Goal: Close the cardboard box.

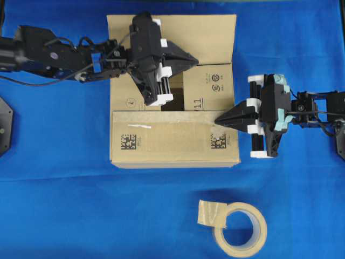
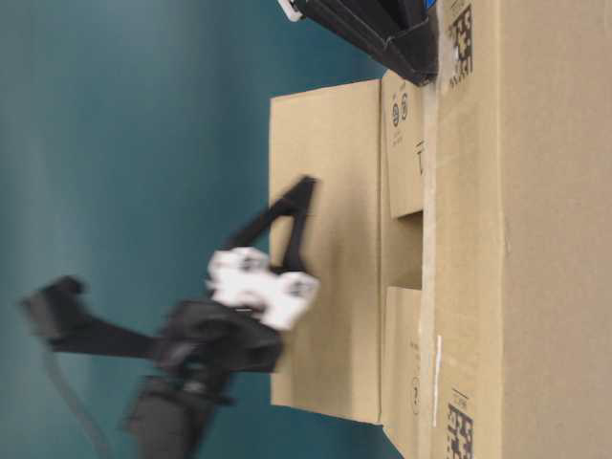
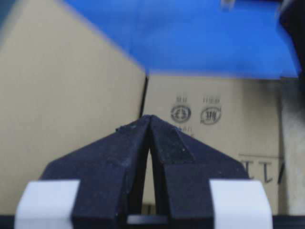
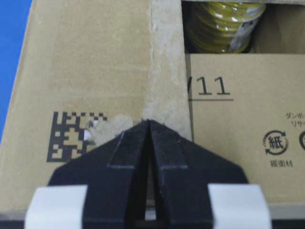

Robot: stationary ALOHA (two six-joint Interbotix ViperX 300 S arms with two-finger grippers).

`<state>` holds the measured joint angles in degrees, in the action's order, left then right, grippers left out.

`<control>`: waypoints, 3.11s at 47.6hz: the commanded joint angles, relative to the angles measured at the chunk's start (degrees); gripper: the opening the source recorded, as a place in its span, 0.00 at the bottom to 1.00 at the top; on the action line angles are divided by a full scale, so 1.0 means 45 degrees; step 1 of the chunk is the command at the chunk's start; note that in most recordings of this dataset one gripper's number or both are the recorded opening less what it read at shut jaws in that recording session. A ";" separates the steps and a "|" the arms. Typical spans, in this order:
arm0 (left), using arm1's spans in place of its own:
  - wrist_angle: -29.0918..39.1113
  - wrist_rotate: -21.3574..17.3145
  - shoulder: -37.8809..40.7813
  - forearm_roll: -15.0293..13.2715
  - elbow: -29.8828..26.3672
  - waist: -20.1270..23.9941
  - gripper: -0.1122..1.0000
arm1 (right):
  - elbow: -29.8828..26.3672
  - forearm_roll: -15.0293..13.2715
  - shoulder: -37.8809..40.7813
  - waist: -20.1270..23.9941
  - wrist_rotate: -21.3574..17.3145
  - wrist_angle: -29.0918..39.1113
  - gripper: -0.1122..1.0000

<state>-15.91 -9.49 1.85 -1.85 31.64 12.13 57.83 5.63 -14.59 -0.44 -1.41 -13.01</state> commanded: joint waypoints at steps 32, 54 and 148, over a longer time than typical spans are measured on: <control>0.7109 -0.0723 -0.0078 0.0020 -0.4004 0.3496 0.10 | -0.0156 0.0039 0.0020 0.0020 0.0039 -0.0234 0.10; 0.9434 -0.0215 0.0703 0.0020 -0.4375 0.3711 0.10 | -0.0176 0.0039 0.0020 0.0020 0.0039 -0.0293 0.10; 0.7676 0.2656 -0.0059 0.0000 -0.1152 -0.1309 0.10 | -0.0176 0.0020 0.0020 -0.0313 0.0156 -0.0566 0.10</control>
<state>18.90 2.46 2.72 -1.67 26.63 6.94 57.83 5.63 -14.33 -1.23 -0.79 -15.03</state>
